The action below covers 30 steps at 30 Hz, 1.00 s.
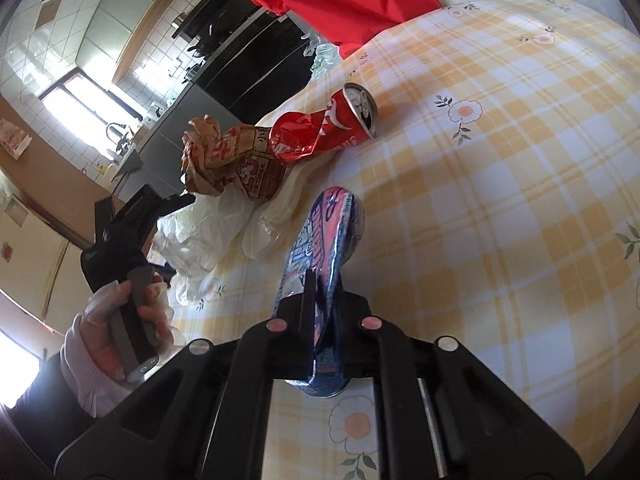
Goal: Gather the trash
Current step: 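Grasp the blue snack wrapper with the right gripper while the left grasps the white plastic bag, then lift the white plastic bag with the left gripper while the right gripper lifts the blue wrapper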
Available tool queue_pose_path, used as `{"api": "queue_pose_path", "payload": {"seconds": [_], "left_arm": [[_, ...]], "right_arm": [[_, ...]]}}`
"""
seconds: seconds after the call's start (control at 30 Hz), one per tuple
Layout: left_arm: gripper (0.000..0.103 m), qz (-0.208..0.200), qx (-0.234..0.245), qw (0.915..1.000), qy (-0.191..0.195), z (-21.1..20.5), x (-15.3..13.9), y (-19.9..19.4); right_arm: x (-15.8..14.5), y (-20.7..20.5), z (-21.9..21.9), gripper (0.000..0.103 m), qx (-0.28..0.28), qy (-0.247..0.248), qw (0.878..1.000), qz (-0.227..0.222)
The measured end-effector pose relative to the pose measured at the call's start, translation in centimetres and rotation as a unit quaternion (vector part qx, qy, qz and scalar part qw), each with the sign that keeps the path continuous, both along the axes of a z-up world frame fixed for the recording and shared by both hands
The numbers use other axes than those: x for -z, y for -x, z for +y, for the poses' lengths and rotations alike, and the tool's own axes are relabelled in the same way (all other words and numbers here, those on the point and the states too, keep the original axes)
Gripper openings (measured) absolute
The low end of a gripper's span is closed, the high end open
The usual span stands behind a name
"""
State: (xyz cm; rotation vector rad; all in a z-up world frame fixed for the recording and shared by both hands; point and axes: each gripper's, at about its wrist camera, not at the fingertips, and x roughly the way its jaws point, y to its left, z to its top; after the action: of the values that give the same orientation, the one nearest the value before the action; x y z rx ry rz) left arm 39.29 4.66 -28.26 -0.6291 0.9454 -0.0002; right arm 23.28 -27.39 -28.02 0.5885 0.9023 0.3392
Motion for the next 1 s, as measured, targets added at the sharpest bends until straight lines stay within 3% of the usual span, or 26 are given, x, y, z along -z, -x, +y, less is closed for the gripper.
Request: {"api": "queue_pose_path", "payload": {"seconds": [0.03, 0.07, 0.1, 0.17, 0.43, 0.63, 0.87, 1.0], "left_arm": [[0.074, 0.000, 0.012, 0.9998, -0.017, -0.4, -0.1, 0.1], [0.045, 0.008, 0.027, 0.9990, -0.034, -0.7, 0.1, 0.3], [0.033, 0.016, 0.036, 0.9985, -0.039, -0.7, 0.3, 0.5], [0.022, 0.017, 0.048, 0.9986, -0.015, -0.3, 0.6, 1.4], [0.013, -0.009, 0.049, 0.9967, -0.064, 1.9, -2.5, 6.5], [0.011, -0.084, 0.051, 0.9825, -0.158, 2.9, -9.2, 10.1], [0.011, -0.147, 0.016, 0.9746, -0.169, 5.4, -16.7, 13.9], [0.011, -0.176, 0.028, 0.9686, -0.173, 5.3, -19.8, 17.1]], "right_arm": [[0.0, 0.2, 0.0, 0.010, -0.001, 0.000, 1.000, 0.000], [0.0, 0.5, 0.1, 0.010, -0.002, 0.000, 1.000, 0.001], [0.0, 0.9, 0.2, 0.010, -0.002, -0.001, 1.000, 0.001], [-0.1, 1.5, 0.4, 0.010, -0.002, -0.005, 1.000, 0.001], [-2.6, 4.6, 0.4, 0.010, 0.002, -0.001, 1.000, -0.024], [-4.9, 6.3, 0.0, 0.010, 0.005, -0.005, 0.999, -0.042], [-7.7, 8.8, 0.0, 0.010, 0.011, -0.008, 0.997, -0.069], [-9.3, 10.6, -0.2, 0.010, 0.015, -0.010, 0.996, -0.086]]}}
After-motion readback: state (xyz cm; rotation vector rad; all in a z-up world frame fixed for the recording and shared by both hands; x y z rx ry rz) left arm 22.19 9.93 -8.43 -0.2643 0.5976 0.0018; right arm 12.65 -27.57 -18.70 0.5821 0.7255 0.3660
